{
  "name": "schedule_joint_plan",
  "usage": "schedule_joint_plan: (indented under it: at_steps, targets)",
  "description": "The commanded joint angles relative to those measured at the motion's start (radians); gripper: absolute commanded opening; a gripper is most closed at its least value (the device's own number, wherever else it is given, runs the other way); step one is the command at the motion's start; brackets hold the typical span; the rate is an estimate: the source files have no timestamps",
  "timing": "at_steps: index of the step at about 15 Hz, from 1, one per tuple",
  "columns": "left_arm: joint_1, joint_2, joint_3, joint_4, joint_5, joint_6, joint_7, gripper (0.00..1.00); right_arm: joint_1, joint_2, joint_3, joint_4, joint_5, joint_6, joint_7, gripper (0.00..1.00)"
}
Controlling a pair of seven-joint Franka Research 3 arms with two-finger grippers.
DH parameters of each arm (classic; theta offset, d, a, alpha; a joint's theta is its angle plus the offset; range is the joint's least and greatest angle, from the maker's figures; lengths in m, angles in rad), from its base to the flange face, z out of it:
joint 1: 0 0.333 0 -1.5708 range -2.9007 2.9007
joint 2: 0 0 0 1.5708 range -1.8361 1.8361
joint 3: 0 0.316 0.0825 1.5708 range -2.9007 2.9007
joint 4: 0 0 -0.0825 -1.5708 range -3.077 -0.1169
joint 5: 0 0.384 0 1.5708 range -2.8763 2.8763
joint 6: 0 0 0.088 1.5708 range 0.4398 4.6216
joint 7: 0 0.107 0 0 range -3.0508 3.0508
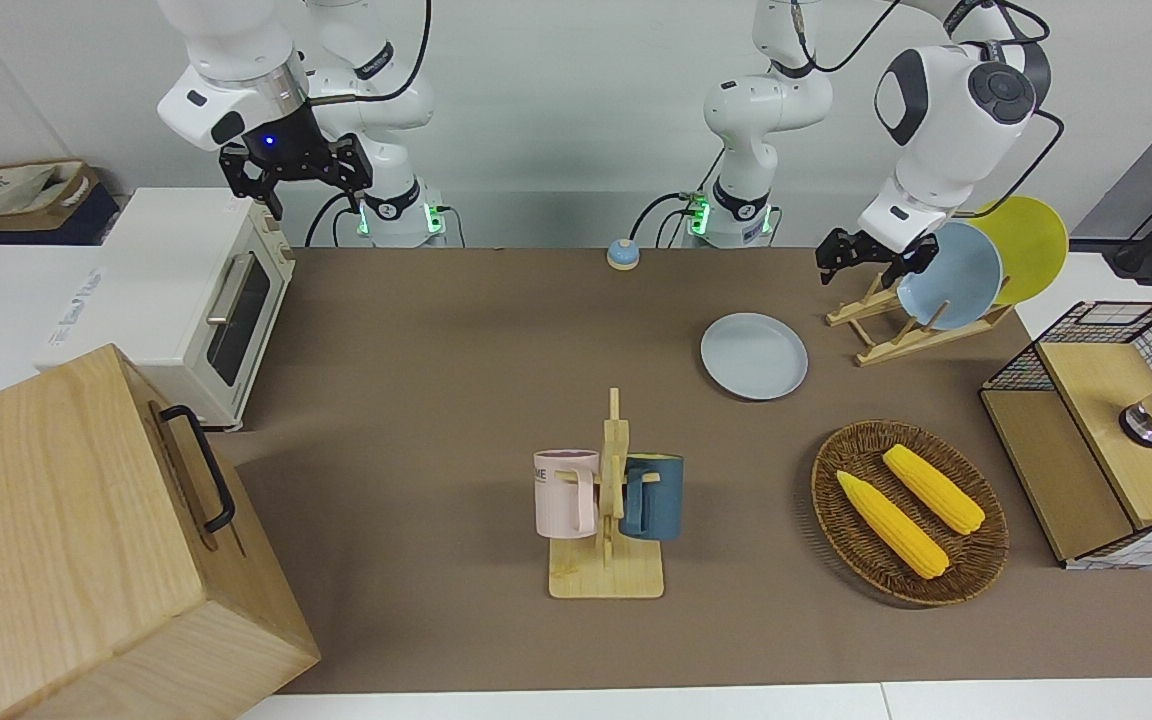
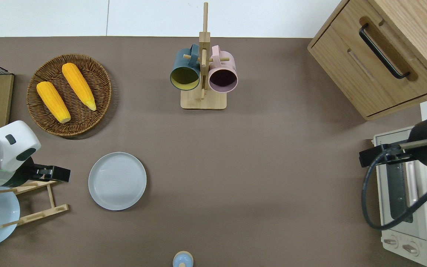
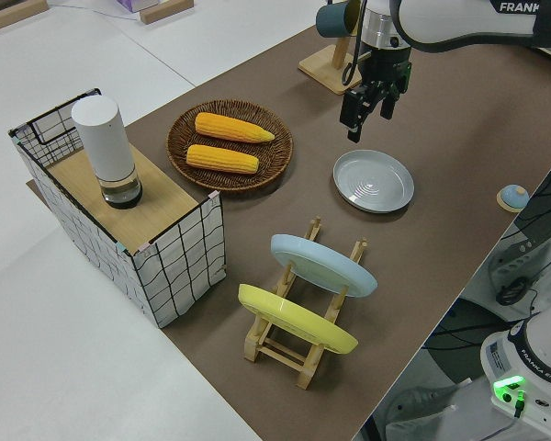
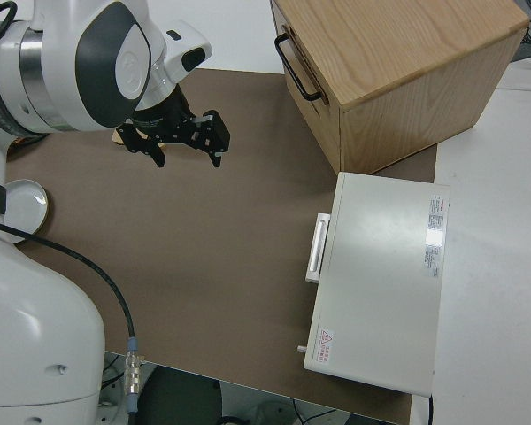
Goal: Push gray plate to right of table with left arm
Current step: 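Move the left gripper toward the edge of the gray plate nearest it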
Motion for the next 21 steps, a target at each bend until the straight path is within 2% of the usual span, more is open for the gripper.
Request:
schedule_joint_plan:
  at_steps: [1, 16, 21]
  targets:
    - [-0.001, -0.031, 0.0, -0.049, -0.001, 0.042, -0.009, 0.99, -0.019, -0.002, 0.016, 0.009, 0.004, -0.016, 0.013, 0.983]
    - [-0.01, -0.033, -0.006, -0.095, -0.001, 0.092, -0.036, 0.99, -0.019, -0.002, 0.016, 0.009, 0.004, -0.016, 0.012, 0.983]
    - [-0.01, -0.079, -0.006, -0.196, -0.008, 0.169, -0.035, 0.99, -0.019, -0.002, 0.016, 0.009, 0.004, -0.016, 0.012, 0.983]
